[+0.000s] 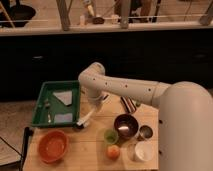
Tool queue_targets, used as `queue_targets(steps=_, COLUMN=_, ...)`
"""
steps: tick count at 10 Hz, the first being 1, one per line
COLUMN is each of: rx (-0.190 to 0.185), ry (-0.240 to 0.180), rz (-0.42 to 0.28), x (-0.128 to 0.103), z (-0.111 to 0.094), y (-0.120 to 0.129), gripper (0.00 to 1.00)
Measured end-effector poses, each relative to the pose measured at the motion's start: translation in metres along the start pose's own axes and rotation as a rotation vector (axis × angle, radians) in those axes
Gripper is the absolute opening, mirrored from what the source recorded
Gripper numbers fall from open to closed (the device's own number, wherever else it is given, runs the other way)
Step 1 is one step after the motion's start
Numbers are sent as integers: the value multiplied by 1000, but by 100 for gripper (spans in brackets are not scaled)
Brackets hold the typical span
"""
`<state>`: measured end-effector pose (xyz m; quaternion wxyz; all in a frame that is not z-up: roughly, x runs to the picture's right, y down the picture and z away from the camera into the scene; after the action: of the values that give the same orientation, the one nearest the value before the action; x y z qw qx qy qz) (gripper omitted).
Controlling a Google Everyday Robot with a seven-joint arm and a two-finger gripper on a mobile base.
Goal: Wipe red bowl with brush
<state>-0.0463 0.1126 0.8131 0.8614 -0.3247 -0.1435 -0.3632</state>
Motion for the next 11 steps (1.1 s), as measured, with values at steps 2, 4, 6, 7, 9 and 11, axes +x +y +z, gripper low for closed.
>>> queue_targets(steps=2, rx=7, ry=-1, rz=-6, x=3, z=1, y=-11, gripper=0)
queue_targets(steps=4, rx=0, ry=-5, rz=-16, x=-10, z=4, y=-11, gripper=0)
queue_targets(steps=6, rx=10, ry=-16, rz=-36, x=-48, z=8, y=-8, gripper=0)
queue_targets(steps=7, rx=11, ry=-20, rz=-43, x=-58, z=10, y=-9, gripper=0)
queue_targets(steps=9, rx=15, ry=-22, rz=-75, x=-90, z=16, y=-18, gripper=0)
queue_targets(steps=11, rx=12, ry=-26, rz=-104, x=-116, z=28, y=-27, gripper=0)
